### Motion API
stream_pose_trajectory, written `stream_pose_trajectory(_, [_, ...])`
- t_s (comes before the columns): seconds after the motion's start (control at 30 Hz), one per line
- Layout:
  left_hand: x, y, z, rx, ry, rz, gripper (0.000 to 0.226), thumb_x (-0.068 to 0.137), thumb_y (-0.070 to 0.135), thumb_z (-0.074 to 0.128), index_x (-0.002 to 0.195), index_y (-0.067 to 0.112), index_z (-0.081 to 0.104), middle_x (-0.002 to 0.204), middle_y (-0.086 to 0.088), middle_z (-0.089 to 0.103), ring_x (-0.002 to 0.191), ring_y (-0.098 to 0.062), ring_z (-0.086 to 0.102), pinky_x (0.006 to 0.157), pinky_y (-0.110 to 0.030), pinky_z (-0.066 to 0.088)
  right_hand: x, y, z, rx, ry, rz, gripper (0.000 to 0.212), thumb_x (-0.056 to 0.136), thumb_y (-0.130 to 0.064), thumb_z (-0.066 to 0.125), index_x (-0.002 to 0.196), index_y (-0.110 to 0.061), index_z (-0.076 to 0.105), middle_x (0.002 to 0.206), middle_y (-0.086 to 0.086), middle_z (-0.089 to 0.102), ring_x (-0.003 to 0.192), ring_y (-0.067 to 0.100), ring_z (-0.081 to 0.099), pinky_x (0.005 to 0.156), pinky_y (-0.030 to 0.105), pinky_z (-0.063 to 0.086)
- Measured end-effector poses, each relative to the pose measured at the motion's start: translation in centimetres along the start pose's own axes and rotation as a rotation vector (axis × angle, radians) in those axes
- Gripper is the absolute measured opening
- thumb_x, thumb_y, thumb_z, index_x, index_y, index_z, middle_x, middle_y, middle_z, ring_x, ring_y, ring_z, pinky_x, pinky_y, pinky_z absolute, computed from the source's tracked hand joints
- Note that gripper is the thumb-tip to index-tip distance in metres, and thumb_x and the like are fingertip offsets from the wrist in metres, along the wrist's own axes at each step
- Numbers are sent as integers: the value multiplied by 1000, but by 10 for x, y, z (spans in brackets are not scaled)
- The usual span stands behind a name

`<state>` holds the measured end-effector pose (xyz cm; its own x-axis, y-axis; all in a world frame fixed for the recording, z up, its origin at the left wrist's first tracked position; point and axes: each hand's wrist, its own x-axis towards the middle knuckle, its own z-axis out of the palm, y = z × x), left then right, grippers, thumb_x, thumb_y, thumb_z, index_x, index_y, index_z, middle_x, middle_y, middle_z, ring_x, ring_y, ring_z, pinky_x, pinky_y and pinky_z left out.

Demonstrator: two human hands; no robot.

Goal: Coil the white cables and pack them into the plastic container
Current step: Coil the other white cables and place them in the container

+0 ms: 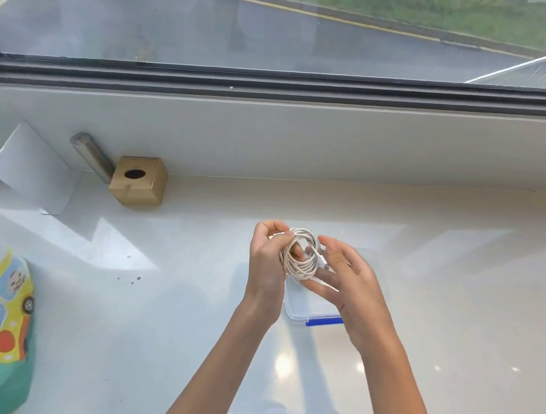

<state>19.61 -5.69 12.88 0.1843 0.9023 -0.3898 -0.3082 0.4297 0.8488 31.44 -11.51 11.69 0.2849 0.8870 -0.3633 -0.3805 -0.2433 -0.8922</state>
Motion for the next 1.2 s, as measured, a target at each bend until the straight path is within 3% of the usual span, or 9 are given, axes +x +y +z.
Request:
stream_pose_trajectory(0.1, [7, -6, 3, 98, -7, -17, 2, 92, 9, 52, 92, 11, 51, 79, -8, 57, 74, -23, 54, 73, -37, 47, 11, 1, -16, -62, 63, -11, 24, 94, -15, 69, 117, -12, 69, 108, 10, 77, 104, 25, 73, 90, 35, 58])
stream_pose_trajectory(0.2, [17, -18, 8, 241, -3, 16, 5, 93, 9, 58, 94, 7, 54, 87, -8, 60, 83, -27, 65, 89, -48, 52, 22, 0, -38, -55, 53, 28, 24, 97, -24, 64, 115, -9, 71, 109, 10, 77, 104, 23, 74, 97, 34, 56])
stream_pose_trajectory(0.3, [28, -35, 17, 346, 4, 60, 7, 92, 10, 63, 91, 8, 56, 90, -8, 62, 90, -32, 69, 83, -45, 55, 36, 0, -58, -93, -9, 107, 33, 96, -34, 63, 116, -8, 70, 108, 10, 77, 102, 22, 74, 93, 30, 57])
stream_pose_trajectory(0.4, [43, -58, 25, 395, -25, 43, 9, 91, 8, 64, 93, 9, 56, 90, -5, 63, 81, -20, 65, 71, -33, 55, 54, 7, -83, -160, 36, 131, 29, 89, -20, 75, 115, -10, 69, 99, 11, 78, 93, 20, 75, 81, 28, 57])
stream_pose_trajectory(0.5, [61, -87, 31, 450, -22, -35, 15, 93, 11, 62, 105, 11, 53, 100, -4, 61, 87, -18, 62, 77, -30, 55, 74, 20, -113, -196, 48, 177, 21, 86, -10, 76, 106, -10, 73, 88, 8, 79, 80, 15, 74, 70, 21, 58])
stream_pose_trajectory(0.67, [97, -134, 24, 756, 196, -60, 26, 95, 11, 53, 121, 11, 51, 118, -5, 58, 113, -24, 54, 95, -32, 43, 118, 71, -155, -297, 216, 275, 15, 86, -1, 73, 95, -14, 74, 67, -2, 74, 62, 11, 70, 64, 20, 60])
stream_pose_trajectory(0.83, [119, -165, 8, 1137, 372, -153, 55, 90, 6, 51, 143, 13, 37, 142, -12, 37, 135, -34, 29, 106, -44, 27, 168, 124, -169, -419, 260, 396, 20, 86, -1, 71, 106, -2, 73, 88, 14, 71, 77, 25, 66, 80, 40, 60])
stream_pose_trajectory(1.03, [125, -190, -16, 1090, 268, -353, 67, 96, 15, 49, 153, 17, 14, 149, -14, 34, 135, -35, 38, 105, -45, 33, 192, 159, -174, -226, 417, 524, 27, 89, 7, 66, 115, 4, 64, 97, 19, 66, 70, 19, 63, 54, 18, 58])
stream_pose_trajectory(1.2, [125, -203, -22, 1106, 197, -425, 55, 92, 9, 44, 143, 23, 27, 125, -11, 56, 111, -36, 54, 95, -44, 44, 189, 176, -165, -139, 520, 534, 32, 90, 3, 68, 121, 7, 60, 103, 20, 65, 90, 29, 64, 84, 40, 59])
